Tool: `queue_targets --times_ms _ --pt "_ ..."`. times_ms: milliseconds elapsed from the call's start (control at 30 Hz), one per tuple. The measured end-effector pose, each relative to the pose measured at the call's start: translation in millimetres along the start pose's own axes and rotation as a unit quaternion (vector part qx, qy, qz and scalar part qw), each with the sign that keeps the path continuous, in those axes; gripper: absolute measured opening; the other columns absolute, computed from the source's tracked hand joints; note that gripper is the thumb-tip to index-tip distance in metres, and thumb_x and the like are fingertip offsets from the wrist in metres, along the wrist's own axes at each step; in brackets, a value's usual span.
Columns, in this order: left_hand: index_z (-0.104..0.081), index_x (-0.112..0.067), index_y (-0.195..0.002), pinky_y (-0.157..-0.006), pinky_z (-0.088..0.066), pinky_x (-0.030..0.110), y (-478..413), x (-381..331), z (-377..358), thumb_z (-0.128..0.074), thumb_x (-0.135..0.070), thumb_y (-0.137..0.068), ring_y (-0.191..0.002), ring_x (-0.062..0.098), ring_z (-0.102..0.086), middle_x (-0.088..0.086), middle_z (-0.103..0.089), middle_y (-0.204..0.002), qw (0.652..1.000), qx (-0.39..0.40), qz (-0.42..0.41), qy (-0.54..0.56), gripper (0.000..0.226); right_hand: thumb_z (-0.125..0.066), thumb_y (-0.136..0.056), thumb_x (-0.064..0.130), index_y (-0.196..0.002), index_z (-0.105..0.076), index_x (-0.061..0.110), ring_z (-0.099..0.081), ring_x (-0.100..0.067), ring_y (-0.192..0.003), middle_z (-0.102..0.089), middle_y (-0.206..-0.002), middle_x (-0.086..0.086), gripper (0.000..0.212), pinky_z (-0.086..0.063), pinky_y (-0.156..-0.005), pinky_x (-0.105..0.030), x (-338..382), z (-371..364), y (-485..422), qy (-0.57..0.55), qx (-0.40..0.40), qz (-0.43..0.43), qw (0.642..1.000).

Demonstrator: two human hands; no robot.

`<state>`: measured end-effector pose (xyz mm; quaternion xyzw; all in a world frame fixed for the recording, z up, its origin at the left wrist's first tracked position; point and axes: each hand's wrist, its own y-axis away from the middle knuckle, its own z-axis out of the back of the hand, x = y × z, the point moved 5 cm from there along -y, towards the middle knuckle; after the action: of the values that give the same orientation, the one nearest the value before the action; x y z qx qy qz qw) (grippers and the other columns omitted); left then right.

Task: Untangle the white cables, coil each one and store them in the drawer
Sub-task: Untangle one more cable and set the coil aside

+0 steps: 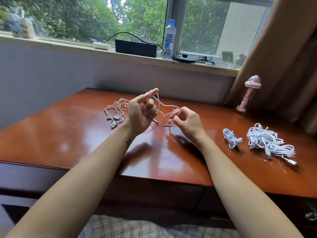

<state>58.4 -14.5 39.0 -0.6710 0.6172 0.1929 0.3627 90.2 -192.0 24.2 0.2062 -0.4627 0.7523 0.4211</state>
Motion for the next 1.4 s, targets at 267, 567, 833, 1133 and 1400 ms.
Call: queue_targets --times_ms 267,567,833,1133,1400 --pt "-0.04 -0.015 -0.084 -0.057 -0.026 0.025 -3.6 -3.6 14.2 -0.043 -0.03 -0.095 -0.057 0.014 -0.031 0.0 -0.033 -0.07 0.994 -0.087 -0.014 0.07 0.019 -0.058 -0.082 0.028 -0.091 -0.074 0.028 -0.048 -0.007 -0.056 -0.054 -0.056 0.014 0.019 -0.045 -0.065 -0.03 6.6 -4.9 1.4 0.078 0.033 0.036 0.996" --pt "-0.028 -0.018 -0.092 -0.061 -0.027 0.027 -6.2 -9.0 20.2 -0.043 -0.037 -0.098 -0.06 0.014 -0.032 0.004 -0.036 -0.079 0.983 -0.147 -0.068 0.089 0.025 -0.05 -0.082 0.051 -0.085 -0.075 0.038 -0.059 -0.017 -0.069 -0.065 -0.068 0.005 0.028 -0.053 -0.07 -0.041 19.7 -9.6 6.9 0.148 0.055 0.071 0.985" --pt "-0.036 -0.012 -0.109 -0.065 -0.033 0.024 0.4 -10.3 4.1 -0.052 -0.045 -0.08 -0.066 0.009 -0.034 0.007 -0.039 -0.097 0.975 -0.136 -0.124 -0.127 0.047 -0.051 -0.084 0.045 -0.087 -0.08 0.029 -0.061 -0.025 -0.072 -0.068 -0.075 0.002 0.033 -0.053 -0.065 -0.041 34.7 -21.4 12.1 0.219 0.09 0.175 0.956" --pt "-0.044 0.004 -0.127 -0.114 -0.027 0.028 0.4 15.1 -6.2 -0.041 -0.021 -0.074 -0.129 -0.006 -0.029 0.003 -0.031 -0.149 0.85 0.014 -0.117 -0.514 0.059 -0.063 -0.084 0.028 -0.086 -0.078 0.021 -0.062 -0.019 -0.071 -0.064 -0.078 0.009 0.016 -0.05 -0.06 -0.032 48.7 -14.1 18.5 0.192 0.024 0.238 0.952" --pt "-0.03 -0.004 -0.153 -0.12 -0.025 0.038 0.1 21.3 -2.2 -0.04 -0.027 -0.075 -0.143 0.015 -0.03 0.015 -0.04 -0.149 0.764 0.088 -0.097 -0.631 0.082 -0.072 -0.088 0.021 -0.089 -0.074 0.019 -0.055 -0.011 -0.071 -0.059 -0.078 0.005 0.003 -0.04 -0.062 -0.012 42.6 -0.8 12.9 0.188 -0.014 0.232 0.954"
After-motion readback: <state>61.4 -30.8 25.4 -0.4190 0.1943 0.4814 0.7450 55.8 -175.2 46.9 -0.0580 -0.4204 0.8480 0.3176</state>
